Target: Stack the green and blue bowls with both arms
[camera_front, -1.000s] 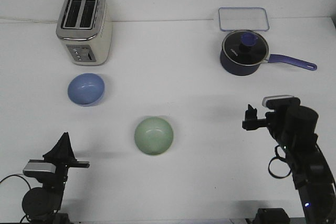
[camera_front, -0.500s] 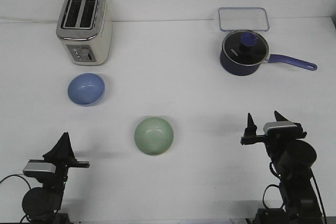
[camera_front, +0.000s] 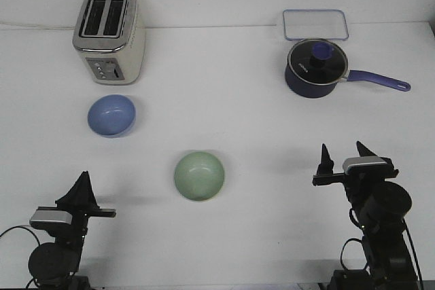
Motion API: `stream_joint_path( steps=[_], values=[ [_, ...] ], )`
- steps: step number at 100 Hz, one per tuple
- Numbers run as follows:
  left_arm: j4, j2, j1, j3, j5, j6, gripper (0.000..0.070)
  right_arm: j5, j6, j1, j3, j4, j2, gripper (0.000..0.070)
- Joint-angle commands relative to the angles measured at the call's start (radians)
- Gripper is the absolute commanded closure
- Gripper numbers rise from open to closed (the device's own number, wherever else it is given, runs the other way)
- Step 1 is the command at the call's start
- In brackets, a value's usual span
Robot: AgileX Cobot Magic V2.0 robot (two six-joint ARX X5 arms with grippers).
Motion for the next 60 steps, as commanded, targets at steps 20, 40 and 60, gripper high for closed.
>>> stream_joint_path(
  steps=[20, 40, 60],
  values=[
    [-0.036, 0.008, 0.0, 0.116, 0.0, -0.064, 0.0689, 0.003, 0.006, 0.002, 0.002, 0.017, 0.004, 0.0136],
    [-0.292, 0.128, 0.0, 0.367, 0.0, -0.09, 0.0689, 0.003, 0.006, 0.002, 0.002, 0.017, 0.004, 0.0136],
    [-0.605, 0.377, 0.0, 0.668, 0.0, -0.077, 0.0689, 0.003, 0.006, 0.002, 0.002, 0.017, 0.004, 0.0136]
  ],
)
